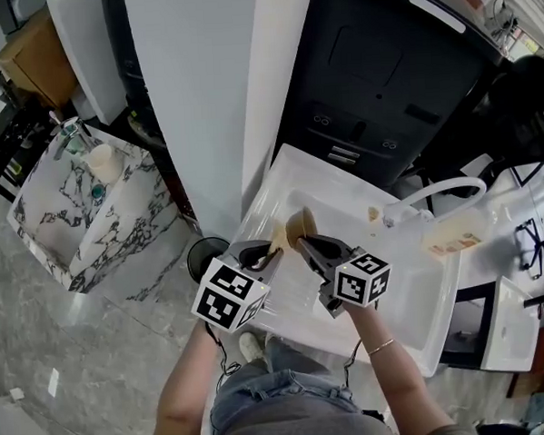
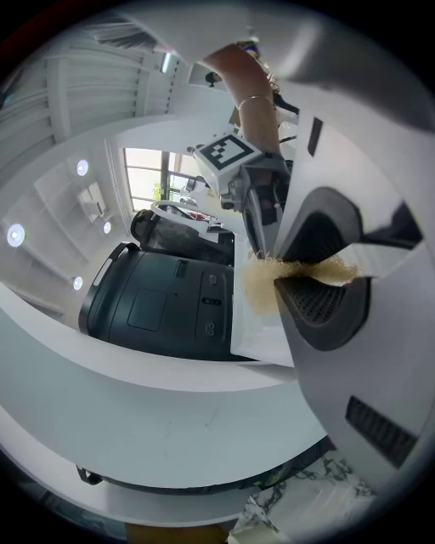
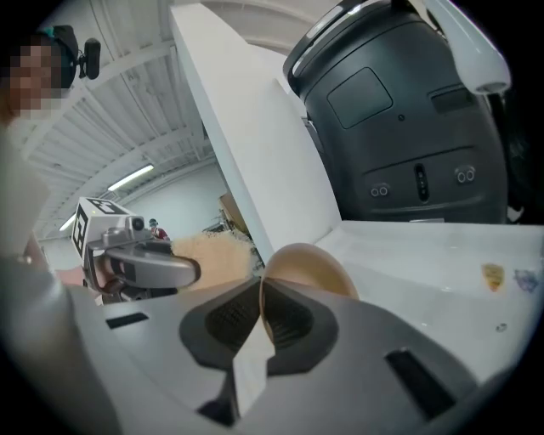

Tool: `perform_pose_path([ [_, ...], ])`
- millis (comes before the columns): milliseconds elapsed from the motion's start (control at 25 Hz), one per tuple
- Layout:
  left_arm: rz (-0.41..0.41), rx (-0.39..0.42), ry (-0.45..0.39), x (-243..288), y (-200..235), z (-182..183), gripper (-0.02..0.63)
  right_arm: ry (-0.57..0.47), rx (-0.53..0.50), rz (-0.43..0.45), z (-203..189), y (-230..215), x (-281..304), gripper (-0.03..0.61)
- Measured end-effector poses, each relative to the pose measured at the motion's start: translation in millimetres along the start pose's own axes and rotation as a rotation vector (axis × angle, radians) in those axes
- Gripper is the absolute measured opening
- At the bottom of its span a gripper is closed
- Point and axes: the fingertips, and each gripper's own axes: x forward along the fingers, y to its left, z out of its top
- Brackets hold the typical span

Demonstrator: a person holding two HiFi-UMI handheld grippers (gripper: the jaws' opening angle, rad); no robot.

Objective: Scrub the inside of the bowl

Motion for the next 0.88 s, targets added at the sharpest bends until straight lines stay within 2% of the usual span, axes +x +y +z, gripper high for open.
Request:
perform_pose_path([
  [320,0.000,-0.002,0.036,17,4,-9,0.044,0.122,-0.139,-0.060,-21,-18,2,0.021],
  [480,-0.006,0.032,0.049,29,2,-7,0.044,0.154,-0.170,-0.077,-26,-26,4,0.021],
  [880,0.013,0.044,0.010,50,10,2,0.044,0.228,-0.227,-0.104,-34,-46,13,0.021],
])
